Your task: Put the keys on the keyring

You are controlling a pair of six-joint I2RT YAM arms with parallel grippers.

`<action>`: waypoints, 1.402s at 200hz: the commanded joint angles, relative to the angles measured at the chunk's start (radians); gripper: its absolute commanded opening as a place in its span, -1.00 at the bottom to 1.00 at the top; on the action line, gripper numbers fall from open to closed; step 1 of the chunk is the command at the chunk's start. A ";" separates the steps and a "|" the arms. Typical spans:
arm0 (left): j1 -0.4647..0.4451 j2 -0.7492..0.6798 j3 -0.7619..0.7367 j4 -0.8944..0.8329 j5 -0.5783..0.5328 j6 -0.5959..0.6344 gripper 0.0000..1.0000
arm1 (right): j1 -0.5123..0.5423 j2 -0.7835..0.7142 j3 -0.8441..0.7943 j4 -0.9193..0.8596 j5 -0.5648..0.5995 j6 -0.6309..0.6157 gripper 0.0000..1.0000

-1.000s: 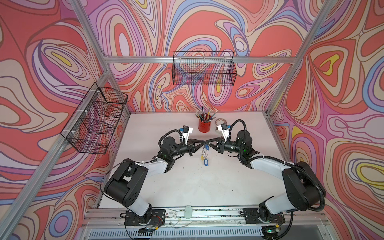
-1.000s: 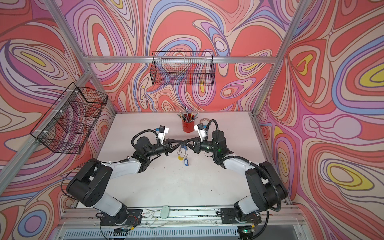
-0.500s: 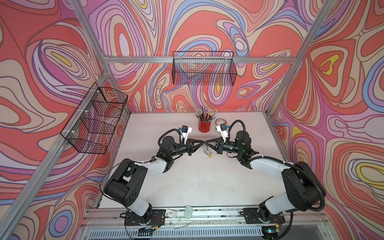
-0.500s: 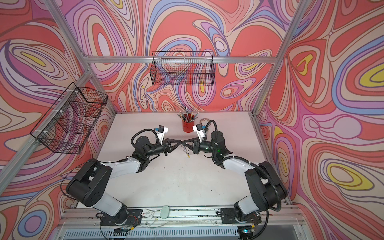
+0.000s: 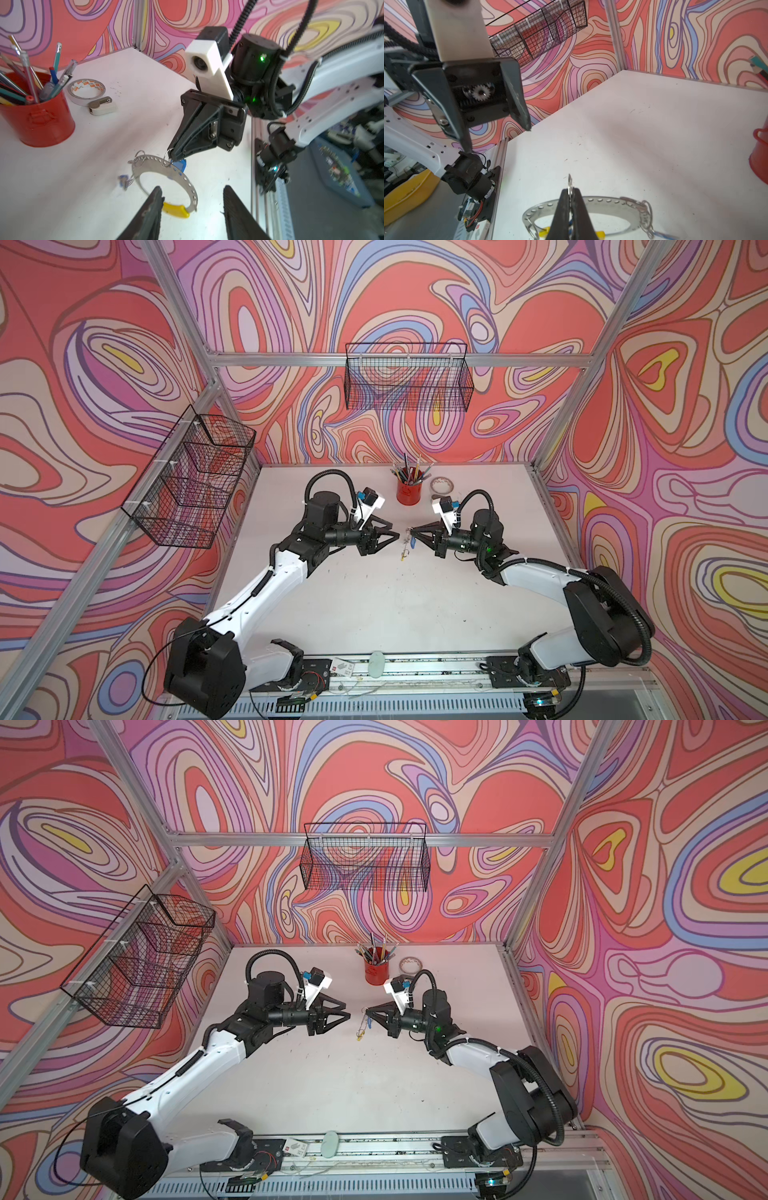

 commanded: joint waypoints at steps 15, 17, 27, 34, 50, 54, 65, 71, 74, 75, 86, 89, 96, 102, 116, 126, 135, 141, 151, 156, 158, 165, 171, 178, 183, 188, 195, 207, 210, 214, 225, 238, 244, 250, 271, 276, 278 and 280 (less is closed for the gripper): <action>0.001 0.051 0.153 -0.476 -0.041 0.437 -0.10 | 0.001 -0.052 0.010 -0.051 -0.050 -0.173 -1.00; 0.000 0.058 0.164 -0.483 -0.041 0.444 -0.11 | 0.001 -0.053 0.009 -0.050 -0.051 -0.176 -1.00; -0.009 0.090 0.210 -0.508 -0.055 0.473 -0.16 | 0.002 -0.059 0.003 -0.039 -0.056 -0.180 -1.00; -0.020 0.110 0.240 -0.517 -0.074 0.492 -0.18 | 0.004 -0.062 -0.001 -0.035 -0.057 -0.182 -1.00; -0.043 0.153 0.294 -0.532 -0.105 0.521 -0.20 | 0.008 -0.068 -0.004 -0.035 -0.063 -0.188 -1.00; -0.050 0.165 0.309 -0.540 -0.105 0.528 -0.21 | 0.010 -0.068 -0.004 -0.034 -0.064 -0.188 -1.00; -0.066 0.199 0.351 -0.575 -0.103 0.550 -0.24 | 0.015 -0.069 -0.005 -0.034 -0.071 -0.190 -1.00; -0.074 0.217 0.373 -0.594 -0.109 0.562 -0.25 | 0.019 -0.071 -0.007 -0.037 -0.073 -0.194 -1.00; -0.079 0.226 0.383 -0.602 -0.113 0.566 -0.25 | 0.020 -0.071 -0.006 -0.037 -0.072 -0.196 -1.00; -0.081 0.229 0.387 -0.605 -0.114 0.568 -0.25 | 0.020 -0.071 -0.007 -0.037 -0.072 -0.197 -1.00; -0.098 0.256 0.418 -0.635 -0.132 0.588 -0.29 | 0.023 -0.075 -0.012 -0.038 -0.072 -0.204 -1.00; -0.101 0.262 0.428 -0.641 -0.136 0.593 -0.30 | 0.024 -0.075 -0.012 -0.038 -0.074 -0.206 -1.00; -0.111 0.275 0.444 -0.656 -0.143 0.602 -0.31 | 0.024 -0.076 -0.014 -0.038 -0.074 -0.210 -1.00; -0.117 0.286 0.454 -0.660 -0.147 0.610 -0.31 | 0.025 -0.077 -0.015 -0.040 -0.077 -0.212 -1.00; -0.133 0.307 0.476 -0.676 -0.169 0.626 -0.34 | 0.027 -0.073 -0.013 -0.042 -0.085 -0.217 -1.00; -0.142 0.320 0.494 -0.688 -0.189 0.637 -0.36 | 0.027 -0.074 -0.014 -0.042 -0.086 -0.220 -1.00; -0.145 0.329 0.505 -0.692 -0.197 0.637 -0.39 | 0.029 -0.073 -0.013 -0.041 -0.090 -0.221 -1.00; -0.146 0.333 0.513 -0.697 -0.197 0.640 -0.41 | 0.030 -0.073 -0.013 -0.041 -0.092 -0.221 -1.00; -0.148 0.340 0.524 -0.702 -0.202 0.645 -0.44 | 0.029 -0.071 -0.012 -0.041 -0.094 -0.223 -1.00; -0.150 0.343 0.528 -0.704 -0.207 0.646 -0.46 | 0.030 -0.073 -0.012 -0.040 -0.096 -0.223 -1.00; -0.150 0.343 0.530 -0.706 -0.208 0.646 -0.47 | 0.030 -0.074 -0.012 -0.040 -0.097 -0.223 -1.00; -0.151 0.348 0.537 -0.708 -0.210 0.648 -0.51 | 0.029 -0.073 -0.012 -0.038 -0.099 -0.224 -1.00; -0.152 0.351 0.541 -0.713 -0.213 0.649 -0.55 | 0.028 -0.074 -0.014 -0.038 -0.099 -0.224 -1.00; -0.153 0.356 0.549 -0.718 -0.218 0.649 -0.59 | 0.029 -0.073 -0.014 -0.038 -0.100 -0.225 -1.00; -0.155 0.360 0.555 -0.726 -0.221 0.652 -0.61 | 0.030 -0.073 -0.016 -0.038 -0.100 -0.225 -1.00; -0.157 0.365 0.563 -0.734 -0.223 0.654 -0.62 | 0.030 -0.072 -0.016 -0.038 -0.100 -0.226 -1.00; -0.161 0.373 0.572 -0.745 -0.229 0.656 -0.63 | 0.029 -0.072 -0.016 -0.035 -0.101 -0.225 -1.00; -0.163 0.382 0.583 -0.757 -0.235 0.657 -0.64 | 0.029 -0.068 -0.016 -0.032 -0.105 -0.223 -1.00; -0.164 0.384 0.585 -0.758 -0.236 0.656 -0.64 | 0.029 -0.069 -0.016 -0.030 -0.106 -0.221 -1.00; -0.166 0.386 0.585 -0.760 -0.237 0.657 -0.64 | 0.029 -0.069 -0.015 -0.030 -0.106 -0.220 -1.00; -0.168 0.390 0.587 -0.763 -0.243 0.657 -0.65 | 0.029 -0.068 -0.015 -0.028 -0.106 -0.221 -1.00; -0.171 0.395 0.590 -0.769 -0.247 0.659 -0.65 | 0.029 -0.068 -0.012 -0.024 -0.108 -0.218 -1.00; -0.171 0.397 0.590 -0.769 -0.246 0.659 -0.66 | 0.029 -0.068 -0.012 -0.024 -0.109 -0.217 -1.00; -0.171 0.399 0.590 -0.770 -0.247 0.659 -0.65 | 0.030 -0.066 -0.013 -0.021 -0.110 -0.214 -1.00; -0.172 0.404 0.591 -0.769 -0.247 0.659 -0.68 | 0.029 -0.063 -0.012 -0.019 -0.112 -0.212 -1.00; -0.173 0.406 0.593 -0.768 -0.247 0.656 -0.71 | 0.030 -0.062 -0.011 -0.019 -0.113 -0.210 -1.00; -0.173 0.406 0.593 -0.767 -0.247 0.657 -0.73 | 0.031 -0.061 -0.012 -0.018 -0.113 -0.210 -1.00; -0.173 0.406 0.593 -0.767 -0.245 0.656 -0.73 | 0.030 -0.062 -0.011 -0.019 -0.113 -0.211 -1.00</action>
